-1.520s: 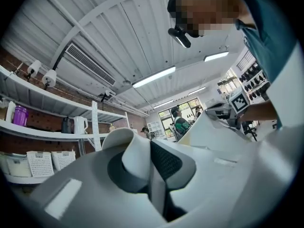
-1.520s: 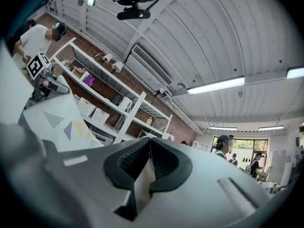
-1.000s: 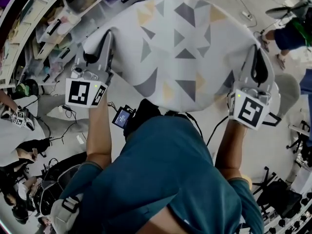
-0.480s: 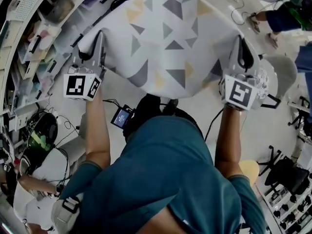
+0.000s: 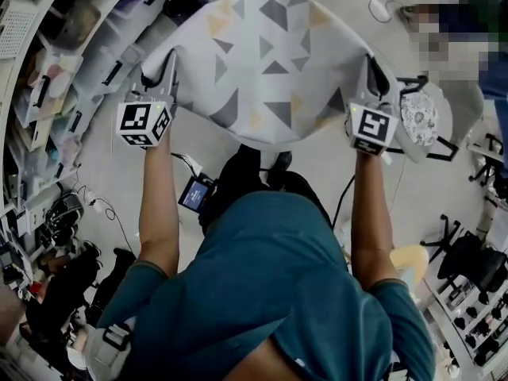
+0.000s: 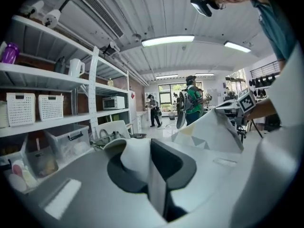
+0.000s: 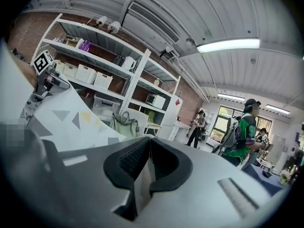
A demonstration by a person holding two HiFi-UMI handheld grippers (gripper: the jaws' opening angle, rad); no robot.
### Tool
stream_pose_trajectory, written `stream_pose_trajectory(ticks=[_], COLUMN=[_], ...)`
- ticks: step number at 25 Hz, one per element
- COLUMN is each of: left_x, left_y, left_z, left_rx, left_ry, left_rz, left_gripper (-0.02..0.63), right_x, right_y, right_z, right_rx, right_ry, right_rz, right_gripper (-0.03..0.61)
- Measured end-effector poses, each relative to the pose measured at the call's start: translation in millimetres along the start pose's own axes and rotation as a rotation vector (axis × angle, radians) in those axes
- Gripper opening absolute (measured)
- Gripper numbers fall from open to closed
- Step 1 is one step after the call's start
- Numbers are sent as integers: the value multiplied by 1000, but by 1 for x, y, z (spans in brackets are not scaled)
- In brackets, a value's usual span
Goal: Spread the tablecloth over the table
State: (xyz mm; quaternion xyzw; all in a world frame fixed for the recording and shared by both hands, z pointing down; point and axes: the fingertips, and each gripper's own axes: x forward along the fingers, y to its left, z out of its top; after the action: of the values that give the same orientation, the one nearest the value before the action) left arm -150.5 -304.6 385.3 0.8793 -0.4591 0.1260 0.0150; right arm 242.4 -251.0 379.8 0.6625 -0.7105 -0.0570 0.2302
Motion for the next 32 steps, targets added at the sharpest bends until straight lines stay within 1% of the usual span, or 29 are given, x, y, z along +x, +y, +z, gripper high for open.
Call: stream_pose_trajectory(ticks=[4, 7, 10, 12, 16, 22, 24, 27, 32], left_x=[23, 42, 58, 65, 85, 120, 129, 143, 162], left_y=[12, 18, 26, 34, 39, 36, 38, 42, 35], left_z=[-41, -69, -91, -98, -95, -59, -57, -80, -152], left_rx=[-41, -69, -104, -125, -128, -106, -119, -161, -167], left_ry=[74, 126, 160, 162, 136, 73, 78, 145, 343], left_rz=[-24, -44, -49, -51, -73, -118, -126, -142, -208], left_gripper=[20, 20, 18, 20, 18, 17, 17, 20, 46], right_x=[20, 35, 48, 55, 67, 86, 89, 95, 107], right_y=[16, 27, 34, 31, 18, -11, -20, -29, -12], right_z=[-39, -61, -74, -79, -81, -61, -69, -102, -173], right_rx=[5, 19, 23, 20, 21, 35, 64, 122, 75], right_ry=[93, 150, 175, 186, 191, 165, 190, 265, 415], right_rz=[24, 34, 36, 23, -7, -76, -97, -109, -61], right_gripper=[18, 18, 19, 19, 20, 18, 20, 20, 23])
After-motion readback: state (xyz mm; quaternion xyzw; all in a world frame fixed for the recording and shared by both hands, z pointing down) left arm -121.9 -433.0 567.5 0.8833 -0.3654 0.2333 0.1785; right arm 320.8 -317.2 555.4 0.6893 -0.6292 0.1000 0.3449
